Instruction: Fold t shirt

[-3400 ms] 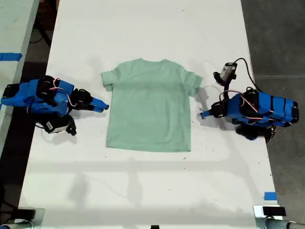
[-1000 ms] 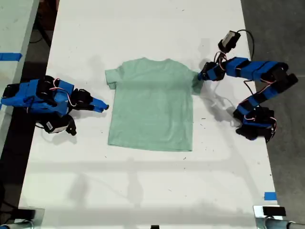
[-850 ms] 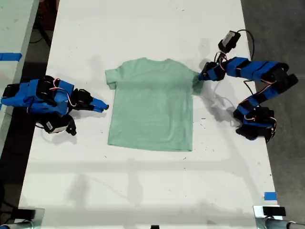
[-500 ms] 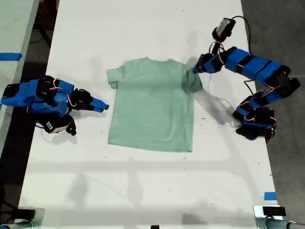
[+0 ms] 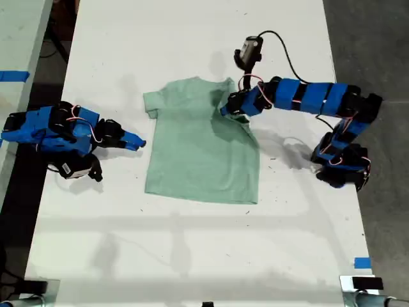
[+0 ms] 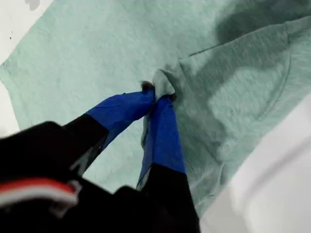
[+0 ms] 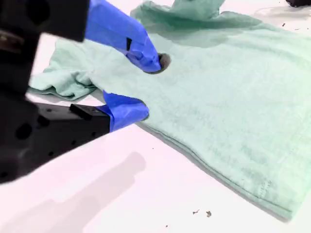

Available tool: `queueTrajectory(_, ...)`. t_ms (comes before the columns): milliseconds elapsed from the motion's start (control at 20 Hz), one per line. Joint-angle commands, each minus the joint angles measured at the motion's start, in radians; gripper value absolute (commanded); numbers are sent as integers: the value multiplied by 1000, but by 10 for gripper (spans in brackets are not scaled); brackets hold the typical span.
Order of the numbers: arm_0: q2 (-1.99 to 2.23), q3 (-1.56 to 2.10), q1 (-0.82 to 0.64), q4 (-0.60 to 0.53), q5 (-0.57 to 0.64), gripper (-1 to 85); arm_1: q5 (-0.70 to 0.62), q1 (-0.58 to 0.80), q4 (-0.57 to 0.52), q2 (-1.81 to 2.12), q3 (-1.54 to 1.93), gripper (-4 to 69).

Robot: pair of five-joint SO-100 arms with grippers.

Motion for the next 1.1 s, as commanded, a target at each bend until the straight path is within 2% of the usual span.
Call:
queueTrajectory(0, 5, 12, -5, -9, 5, 122, -28, -54, 67, -146, -282, 198)
queueTrajectory(150, 5, 12, -5, -9, 5, 122, -12, -58, 126, -202, -365, 255)
queueTrajectory(250, 5, 12, -5, -9, 5, 122, -5, -51, 169, -163, -365, 262)
queueTrajectory(350, 5, 12, -5, -9, 5, 122, 26, -26, 281, -91, -371, 256)
queueTrajectory(500, 5, 12, -5, -9, 5, 122, 153, 58, 523, 181, -258, 225)
queueTrajectory(600, 5, 12, -5, -9, 5, 122, 241, 63, 578, 531, 18, 194)
queueTrajectory(800, 5, 12, -5, -9, 5, 122, 486, -150, 634, 1302, 719, 140)
queueTrajectory(850, 5, 12, -5, -9, 5, 122, 561, -224, 623, 1376, 890, 137)
queueTrajectory(900, 5, 12, -5, -9, 5, 122, 614, -304, 566, 1430, 1040, 122)
queueTrajectory(1000, 5, 12, -5, -9, 5, 122, 664, -394, 509, 1575, 1239, 89)
queueTrajectory(1050, 5, 12, -3, -9, 5, 122, 650, -400, 554, 1709, 1310, 64)
